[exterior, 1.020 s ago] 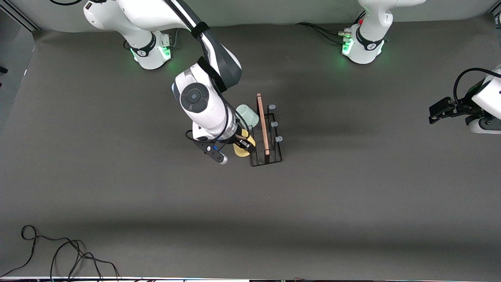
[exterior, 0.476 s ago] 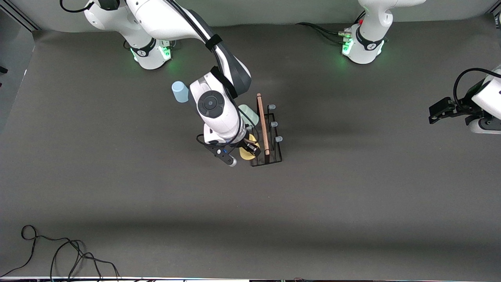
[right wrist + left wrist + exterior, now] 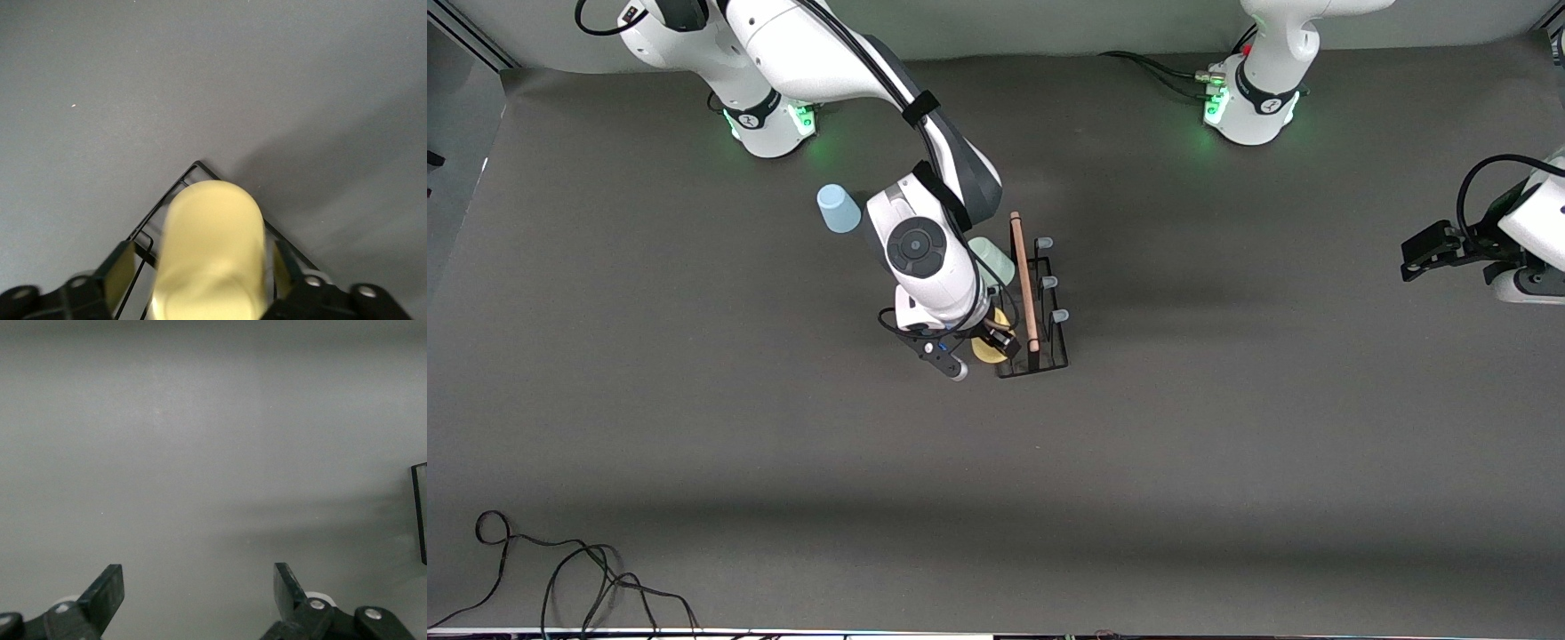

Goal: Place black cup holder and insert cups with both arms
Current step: 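Open the right gripper and withdraw it from the holder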

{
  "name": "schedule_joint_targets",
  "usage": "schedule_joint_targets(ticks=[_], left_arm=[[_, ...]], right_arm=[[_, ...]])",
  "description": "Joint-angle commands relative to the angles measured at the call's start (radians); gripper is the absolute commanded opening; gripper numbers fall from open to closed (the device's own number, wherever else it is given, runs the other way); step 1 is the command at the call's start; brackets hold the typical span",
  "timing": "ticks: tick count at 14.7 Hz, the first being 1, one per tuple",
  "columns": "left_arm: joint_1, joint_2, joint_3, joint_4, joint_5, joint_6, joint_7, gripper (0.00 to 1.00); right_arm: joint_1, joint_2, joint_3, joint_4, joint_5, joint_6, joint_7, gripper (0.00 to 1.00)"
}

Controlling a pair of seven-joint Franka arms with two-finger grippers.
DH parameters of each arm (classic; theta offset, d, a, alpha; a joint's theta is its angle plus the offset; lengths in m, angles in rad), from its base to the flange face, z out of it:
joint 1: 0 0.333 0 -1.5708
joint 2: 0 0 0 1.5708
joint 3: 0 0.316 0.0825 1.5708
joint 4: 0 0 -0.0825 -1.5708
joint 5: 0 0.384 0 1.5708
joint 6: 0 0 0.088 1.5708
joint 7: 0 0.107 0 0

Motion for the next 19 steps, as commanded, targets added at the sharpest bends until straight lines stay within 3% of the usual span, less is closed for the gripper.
schedule_joint_targets(ticks=[1,5,7,9,11,17,19], left_arm=[[-0.01,0.006,0.005,0.02,0.003,-0.019,-0.013,1.0],[-0.01,0.006,0.005,0.02,0.002,-0.019,-0.013,1.0],[-0.01,0.006,0.005,0.02,0.002,-0.019,-0.013,1.0],[-0.009,0.006,0.006,0.02,0.002,-0.019,-0.013,1.0],[-0.01,0.006,0.005,0.02,0.002,-0.018,-0.013,1.0],[-0.01,0.006,0.005,0.02,0.002,-0.018,-0.013,1.0],[-0.01,0.006,0.005,0.02,0.002,-0.018,-0.013,1.0]], right_arm=[[0.013,0.013,-0.012,0.024,-0.02,0.005,0.028,1.0],[-0.001,-0.032,-0.02,0.032,-0.036,-0.047,0.01,1.0],[-0.013,-0.092,-0.032,0.033,-0.121,-0.133,-0.045,1.0],[-0.029,-0.158,-0.066,0.035,-0.145,-0.225,-0.144,1.0],[-0.041,-0.238,-0.133,0.035,-0.146,-0.34,-0.281,1.0],[-0.033,-0.416,-0.418,0.033,-0.155,-0.607,-0.729,1.0],[-0.033,-0.451,-0.454,0.036,-0.209,-0.632,-0.798,1.0]])
